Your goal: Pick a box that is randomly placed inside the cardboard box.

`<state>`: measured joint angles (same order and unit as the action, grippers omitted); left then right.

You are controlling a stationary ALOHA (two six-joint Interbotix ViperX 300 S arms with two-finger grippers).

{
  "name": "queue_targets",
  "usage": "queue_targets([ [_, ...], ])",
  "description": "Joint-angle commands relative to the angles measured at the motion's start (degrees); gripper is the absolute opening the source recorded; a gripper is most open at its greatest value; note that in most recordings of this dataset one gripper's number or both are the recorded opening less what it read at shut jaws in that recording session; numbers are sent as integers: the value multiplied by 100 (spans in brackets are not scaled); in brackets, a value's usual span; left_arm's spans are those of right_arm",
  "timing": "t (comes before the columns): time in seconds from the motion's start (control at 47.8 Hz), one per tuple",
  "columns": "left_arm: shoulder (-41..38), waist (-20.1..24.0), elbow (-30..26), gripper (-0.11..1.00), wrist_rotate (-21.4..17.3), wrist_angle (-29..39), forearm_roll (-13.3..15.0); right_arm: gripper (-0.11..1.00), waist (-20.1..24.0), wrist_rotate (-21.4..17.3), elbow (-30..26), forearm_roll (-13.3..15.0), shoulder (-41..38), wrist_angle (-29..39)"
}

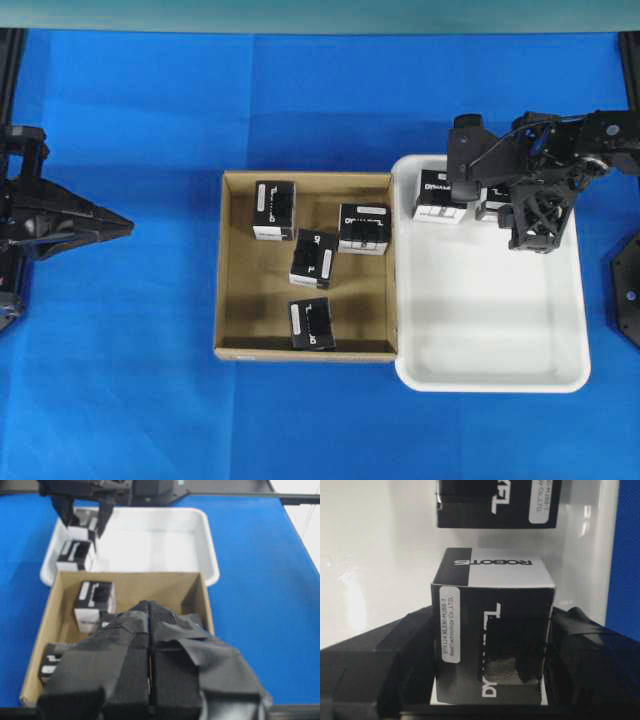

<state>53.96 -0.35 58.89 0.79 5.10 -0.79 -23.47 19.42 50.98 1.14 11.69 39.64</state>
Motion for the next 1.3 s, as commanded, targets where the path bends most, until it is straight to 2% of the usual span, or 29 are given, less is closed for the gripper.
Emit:
queue_targets([
  [0.0, -35, -18, -158, -7, -9, -44, -9, 66, 18, -18, -26, 9, -18, 0],
  [0.084, -35, -9, -158, -7, -9, -35, -18, 89, 26, -35, -18, 9, 9, -18],
  [0.168, -35, -18, -149, -7, -9, -26, -9, 99, 18, -70, -9, 0, 44, -26],
  [0.419, -35, -18, -158, -7, -9, -18, -9, 99, 18, -299, -123, -88, 606, 123],
  [0.586, -35, -9, -158, -7, -9, -26, -9, 99, 62, -571, -290, -264, 1608, 132],
  [0.712, -26, -9, -158, -7, -9, -26, -9, 99, 176, -703, -229, -352, 2399, -176],
  [0.942, 26, -9, -158, -7, -9, -26, -9, 99, 896, -853, 202, -466, 3832, -1160],
  [1.047, 44, -9, -167, -7, 9, -44, -9, 99, 1283, -1213, 255, -598, 4315, -1494],
  [1.131, 62, -9, -176, -7, 9, -70, -9, 99, 1591, -1547, 281, -598, 4544, -1661],
  [1.277, 88, -9, -185, -7, 9, -114, -9, 98, 2065, -1863, 369, -598, 4737, -1934],
])
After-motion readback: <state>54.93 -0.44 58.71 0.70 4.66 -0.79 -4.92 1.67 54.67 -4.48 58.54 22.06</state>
